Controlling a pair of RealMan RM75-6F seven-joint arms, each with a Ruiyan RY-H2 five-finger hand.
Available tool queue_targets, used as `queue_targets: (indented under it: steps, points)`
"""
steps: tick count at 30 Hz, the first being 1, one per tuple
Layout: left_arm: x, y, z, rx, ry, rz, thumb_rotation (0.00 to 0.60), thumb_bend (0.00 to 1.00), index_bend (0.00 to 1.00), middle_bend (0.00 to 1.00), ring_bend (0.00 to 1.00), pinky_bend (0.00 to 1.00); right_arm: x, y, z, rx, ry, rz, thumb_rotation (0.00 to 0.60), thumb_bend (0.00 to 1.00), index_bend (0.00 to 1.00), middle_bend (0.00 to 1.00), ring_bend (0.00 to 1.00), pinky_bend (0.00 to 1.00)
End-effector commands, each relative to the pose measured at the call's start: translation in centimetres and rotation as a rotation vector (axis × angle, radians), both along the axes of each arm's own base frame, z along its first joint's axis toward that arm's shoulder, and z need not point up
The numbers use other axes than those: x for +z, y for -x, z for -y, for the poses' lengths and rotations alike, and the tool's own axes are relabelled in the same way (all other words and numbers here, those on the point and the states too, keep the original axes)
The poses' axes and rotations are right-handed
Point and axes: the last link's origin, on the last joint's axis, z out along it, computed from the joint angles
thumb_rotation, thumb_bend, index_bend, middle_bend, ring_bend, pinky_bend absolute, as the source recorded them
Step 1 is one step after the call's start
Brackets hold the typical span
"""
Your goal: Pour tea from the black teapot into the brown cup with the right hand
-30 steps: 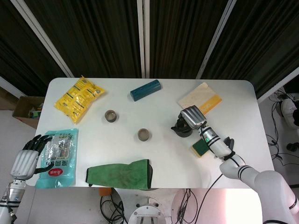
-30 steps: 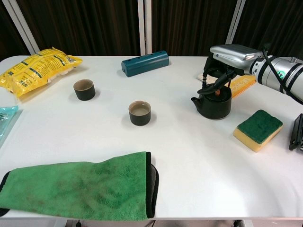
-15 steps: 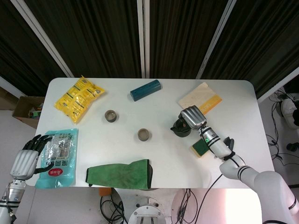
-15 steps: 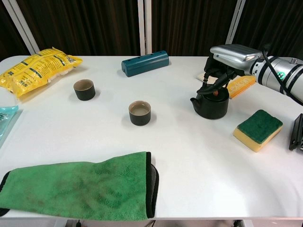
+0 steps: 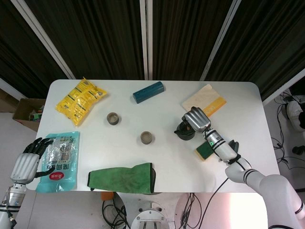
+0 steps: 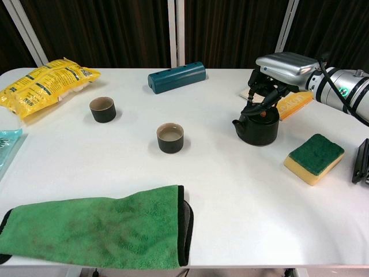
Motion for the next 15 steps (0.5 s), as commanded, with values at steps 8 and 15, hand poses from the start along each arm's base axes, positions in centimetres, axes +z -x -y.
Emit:
queue_targets:
  steps: [8,15]
  points:
    - [0.0,0.1,0.1,0.003,-0.002,0.000,0.600,0.09,0.18,0.13,0.09,0.21,0.2,0.2,-0.1,0.012,0.018,-0.023,0.321,0.01,0.47,0.46,0.31,0.22]
    - [0.3,0.1,0.1,0.003,-0.012,-0.001,0.600,0.09,0.18,0.13,0.09,0.21,1.9,-0.1,-1.1,0.039,0.038,0.009,0.318,0.00,0.00,0.07,0.00,0.01]
